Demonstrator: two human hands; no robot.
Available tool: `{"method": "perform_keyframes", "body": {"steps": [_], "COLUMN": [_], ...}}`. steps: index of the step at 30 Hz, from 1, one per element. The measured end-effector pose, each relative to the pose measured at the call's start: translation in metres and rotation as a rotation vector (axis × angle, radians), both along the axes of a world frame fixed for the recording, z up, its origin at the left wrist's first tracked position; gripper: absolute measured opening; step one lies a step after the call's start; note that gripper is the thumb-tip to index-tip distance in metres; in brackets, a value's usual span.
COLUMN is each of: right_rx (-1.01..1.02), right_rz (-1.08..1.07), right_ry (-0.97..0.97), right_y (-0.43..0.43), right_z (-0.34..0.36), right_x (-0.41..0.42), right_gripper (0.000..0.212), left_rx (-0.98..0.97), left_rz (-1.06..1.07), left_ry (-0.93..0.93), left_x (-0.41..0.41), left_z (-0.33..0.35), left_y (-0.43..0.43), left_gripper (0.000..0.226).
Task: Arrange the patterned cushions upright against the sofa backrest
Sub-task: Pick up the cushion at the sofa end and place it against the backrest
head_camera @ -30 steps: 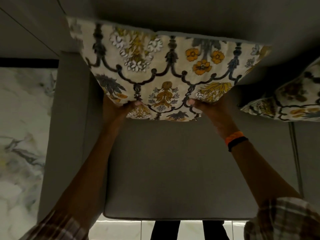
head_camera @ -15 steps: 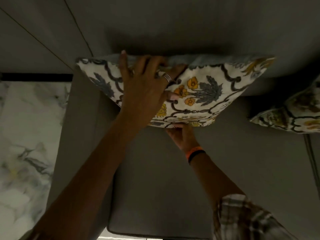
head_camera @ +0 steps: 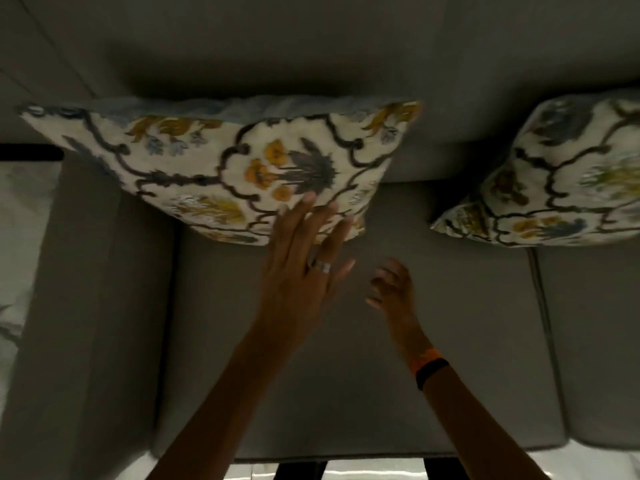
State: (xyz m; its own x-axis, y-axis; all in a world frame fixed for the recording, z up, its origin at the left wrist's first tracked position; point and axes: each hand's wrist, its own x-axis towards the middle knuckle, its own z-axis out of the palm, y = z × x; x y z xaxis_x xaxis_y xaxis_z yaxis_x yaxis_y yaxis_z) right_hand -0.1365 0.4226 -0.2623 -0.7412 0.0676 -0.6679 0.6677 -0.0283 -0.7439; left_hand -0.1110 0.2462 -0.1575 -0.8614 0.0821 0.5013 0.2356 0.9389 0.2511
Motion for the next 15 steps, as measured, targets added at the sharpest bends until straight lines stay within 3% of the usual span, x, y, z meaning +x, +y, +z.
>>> {"method": "perform_keyframes", "body": {"steps": [5,9,11,13,15], "right_rx": [0.193,0.307,0.346,0.324,0.3], "right_rz": [-0.176,-0.318,-0.204,0.01,0.238], "right_ry": [0.215,0.284,0.34,0.455,0.534], "right_y": [0.164,0.289,0.337,0.384,0.406], "right_z": [0.025,0.031,0.034,0.037,0.044], "right_x": [-0.046,-0.103,-0.129,-0.164,-0.197], "right_gripper": [0.065,0.119,0.136,0.128,0.111], "left_rx": [0.236,0.549,0.835,1.084,1.243], "left_rz": [-0.067,-0.016,0.026,0.017,-0.004], "left_ry": [-0.331,-0.588,-0.685,-0.69,-0.684], "left_x": [-0.023,-0.077,-0.117,-0.156,-0.185], "left_z": [-0.044,-0.053,-0.058,-0.066,-0.073], "left_y": [0.095,0.182,0.216,0.249,0.272], "left_gripper": [0.066,0.095,0.118,0.131,0.112]}}
